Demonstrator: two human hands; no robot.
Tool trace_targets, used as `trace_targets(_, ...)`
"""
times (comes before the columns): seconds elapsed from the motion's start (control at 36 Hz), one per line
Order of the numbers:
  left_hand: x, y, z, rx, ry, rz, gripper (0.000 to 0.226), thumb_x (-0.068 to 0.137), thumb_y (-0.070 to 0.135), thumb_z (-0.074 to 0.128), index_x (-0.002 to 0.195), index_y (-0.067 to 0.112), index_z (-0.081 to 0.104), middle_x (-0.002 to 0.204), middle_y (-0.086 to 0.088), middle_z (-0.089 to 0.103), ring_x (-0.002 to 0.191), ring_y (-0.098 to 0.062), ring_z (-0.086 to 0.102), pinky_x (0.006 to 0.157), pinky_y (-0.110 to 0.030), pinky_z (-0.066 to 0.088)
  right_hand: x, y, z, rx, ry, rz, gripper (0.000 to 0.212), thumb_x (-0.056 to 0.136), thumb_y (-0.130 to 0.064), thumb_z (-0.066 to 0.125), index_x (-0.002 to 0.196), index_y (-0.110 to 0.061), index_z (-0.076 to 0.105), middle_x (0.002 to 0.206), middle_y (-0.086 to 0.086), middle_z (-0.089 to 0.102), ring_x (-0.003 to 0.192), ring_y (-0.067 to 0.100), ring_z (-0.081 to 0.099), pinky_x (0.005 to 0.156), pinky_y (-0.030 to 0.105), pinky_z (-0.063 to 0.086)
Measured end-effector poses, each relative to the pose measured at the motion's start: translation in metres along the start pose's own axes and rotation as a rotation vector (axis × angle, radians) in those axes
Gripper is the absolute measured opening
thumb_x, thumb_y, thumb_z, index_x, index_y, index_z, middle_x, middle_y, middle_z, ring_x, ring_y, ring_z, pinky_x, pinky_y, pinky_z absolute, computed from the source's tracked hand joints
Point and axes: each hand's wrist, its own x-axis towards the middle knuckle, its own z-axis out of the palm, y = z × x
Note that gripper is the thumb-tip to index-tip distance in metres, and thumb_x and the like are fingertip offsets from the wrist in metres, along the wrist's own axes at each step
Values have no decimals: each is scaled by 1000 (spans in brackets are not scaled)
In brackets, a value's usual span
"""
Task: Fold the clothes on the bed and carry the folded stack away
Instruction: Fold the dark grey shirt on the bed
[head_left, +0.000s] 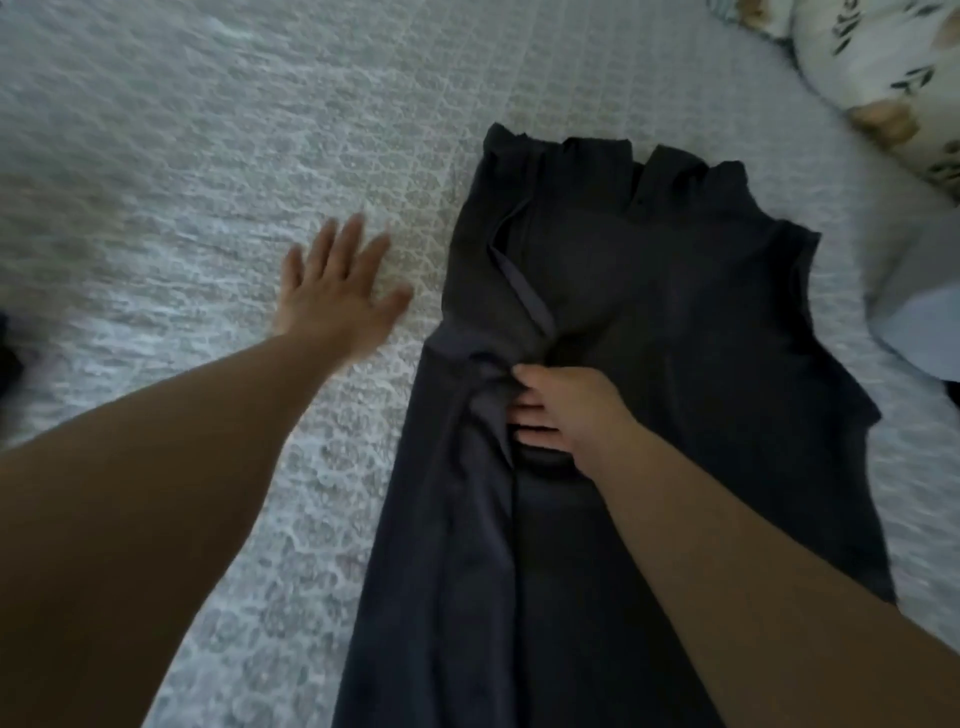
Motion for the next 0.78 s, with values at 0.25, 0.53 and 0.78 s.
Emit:
trace_targets(0.25,-219,48,10,-768,291,-154,29,84,21,66,111,15,60,103,4,49,77,5,41,71,-10,33,-58,75,28,-242,241,-256,33,91,-40,56,94,-9,67,100,11,68,97,28,62,90,43,49)
trace_targets(0.53,-357,63,16,-764,-37,-503,38,89,29,64,123,19,51,100,5,63,87,-13,60,69,-24,44,-159,209,50,-327,231,-81,24,85,-28,67,108,-20,63,94,-7,63,92,15,61,76,24,44)
trace_targets(0.78,-443,46,30,-647,-259,-552,33,93,46,52,102,18,65,74,11,60,67,-4,57,55,-20,41,-235,279,72,-299,307,55,23,93,-31,57,107,-13,61,98,6,67,84,23,68,80,41,54)
